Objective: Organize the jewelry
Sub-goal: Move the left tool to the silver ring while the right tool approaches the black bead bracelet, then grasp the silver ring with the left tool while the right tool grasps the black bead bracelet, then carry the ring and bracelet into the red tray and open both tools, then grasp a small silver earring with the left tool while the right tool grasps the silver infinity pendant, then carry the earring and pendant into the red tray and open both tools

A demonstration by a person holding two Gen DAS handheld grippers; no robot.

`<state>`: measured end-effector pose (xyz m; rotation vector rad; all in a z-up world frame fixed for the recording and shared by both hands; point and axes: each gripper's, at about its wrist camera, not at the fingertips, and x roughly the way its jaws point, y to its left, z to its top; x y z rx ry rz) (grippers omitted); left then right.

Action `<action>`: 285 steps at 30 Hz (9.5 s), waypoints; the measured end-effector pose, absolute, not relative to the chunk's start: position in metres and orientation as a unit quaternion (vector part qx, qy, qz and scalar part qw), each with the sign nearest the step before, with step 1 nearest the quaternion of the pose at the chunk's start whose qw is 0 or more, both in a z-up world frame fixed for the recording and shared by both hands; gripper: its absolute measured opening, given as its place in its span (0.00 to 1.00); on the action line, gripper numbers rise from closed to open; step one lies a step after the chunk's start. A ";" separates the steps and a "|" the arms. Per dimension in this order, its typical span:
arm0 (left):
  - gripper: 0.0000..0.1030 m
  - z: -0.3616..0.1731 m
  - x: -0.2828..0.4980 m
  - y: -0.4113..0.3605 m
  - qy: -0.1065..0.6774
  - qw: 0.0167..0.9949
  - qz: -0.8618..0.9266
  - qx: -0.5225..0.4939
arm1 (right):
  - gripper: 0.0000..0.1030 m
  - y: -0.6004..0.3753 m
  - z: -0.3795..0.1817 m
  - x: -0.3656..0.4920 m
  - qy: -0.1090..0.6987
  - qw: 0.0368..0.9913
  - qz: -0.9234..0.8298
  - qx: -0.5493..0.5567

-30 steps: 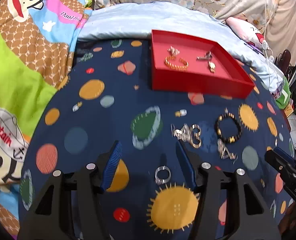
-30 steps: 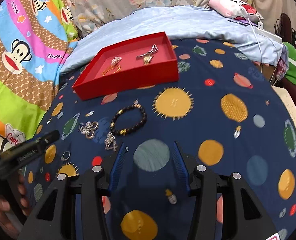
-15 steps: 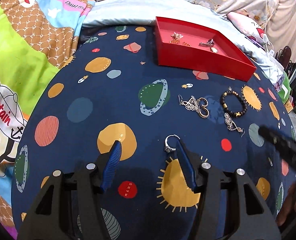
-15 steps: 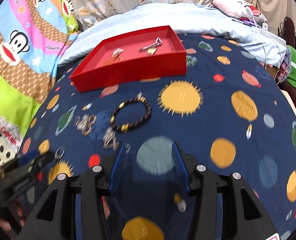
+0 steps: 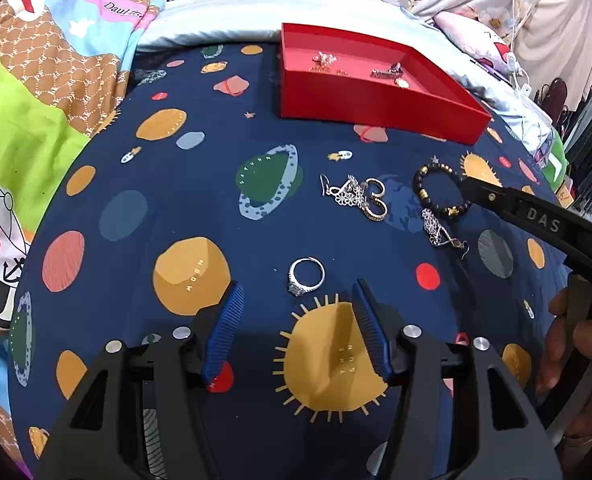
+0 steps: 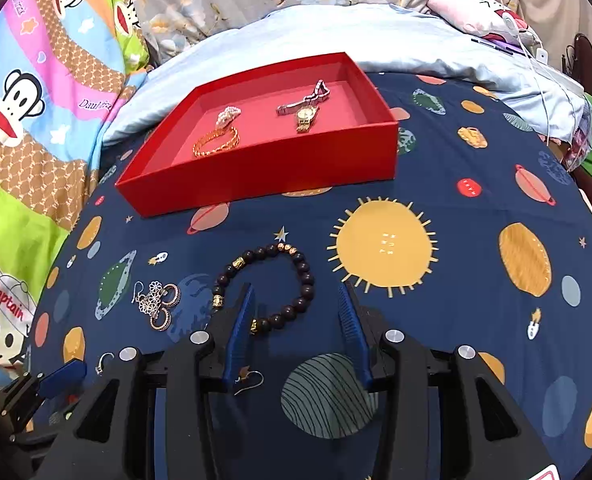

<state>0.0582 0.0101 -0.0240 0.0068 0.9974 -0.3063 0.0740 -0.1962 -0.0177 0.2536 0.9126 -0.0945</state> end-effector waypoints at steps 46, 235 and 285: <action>0.17 -0.025 0.060 0.001 0.468 0.866 -0.177 0.007 | 0.07 -0.212 0.002 0.056 0.429 0.890 -0.047 0.144; 0.00 0.028 0.108 -0.001 0.434 0.877 -0.207 -0.022 | 0.00 -0.184 0.024 0.040 0.425 0.898 0.032 0.109; 0.00 0.076 0.124 -0.018 0.392 0.892 -0.224 -0.005 | 0.13 -0.203 0.065 0.089 0.381 0.920 0.036 0.084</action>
